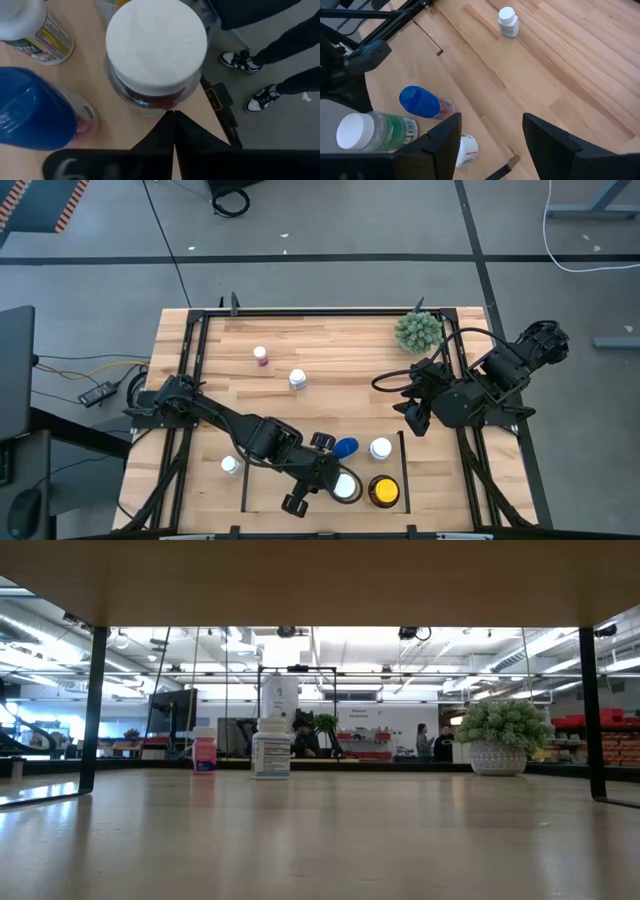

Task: Pick and place medicine bottles onto shelf by color
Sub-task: Put the green medicine bottle on the shelf, then put the top white and blue medicine bottle on the shelf

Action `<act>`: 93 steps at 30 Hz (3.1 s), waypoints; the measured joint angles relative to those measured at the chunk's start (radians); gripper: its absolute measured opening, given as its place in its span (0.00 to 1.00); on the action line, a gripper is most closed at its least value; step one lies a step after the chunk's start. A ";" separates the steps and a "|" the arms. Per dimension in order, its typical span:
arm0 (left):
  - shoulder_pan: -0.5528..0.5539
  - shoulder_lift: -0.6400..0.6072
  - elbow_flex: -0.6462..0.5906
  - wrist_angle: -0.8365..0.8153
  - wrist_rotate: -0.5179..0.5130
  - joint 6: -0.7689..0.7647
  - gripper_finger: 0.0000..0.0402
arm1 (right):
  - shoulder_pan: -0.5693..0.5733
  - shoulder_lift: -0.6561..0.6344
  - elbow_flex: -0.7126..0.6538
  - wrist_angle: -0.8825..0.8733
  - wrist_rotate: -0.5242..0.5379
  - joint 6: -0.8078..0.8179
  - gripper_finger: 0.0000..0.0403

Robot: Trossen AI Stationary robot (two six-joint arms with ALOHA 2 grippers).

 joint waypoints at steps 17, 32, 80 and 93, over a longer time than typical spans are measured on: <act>0.020 -0.011 0.000 -0.074 0.028 0.029 0.04 | 0.000 0.000 0.000 0.000 0.000 0.007 0.54; 0.227 -0.180 0.002 -0.286 -0.087 -0.028 0.06 | -0.014 0.001 -0.002 0.027 0.016 -0.099 0.54; 1.132 -0.497 -0.617 -0.277 0.033 0.304 0.55 | -0.560 0.283 -0.046 0.388 -0.376 -0.608 0.54; 1.162 -0.471 -0.860 -0.135 -0.022 0.087 0.72 | -0.599 0.269 -0.045 0.434 -0.345 -0.582 0.54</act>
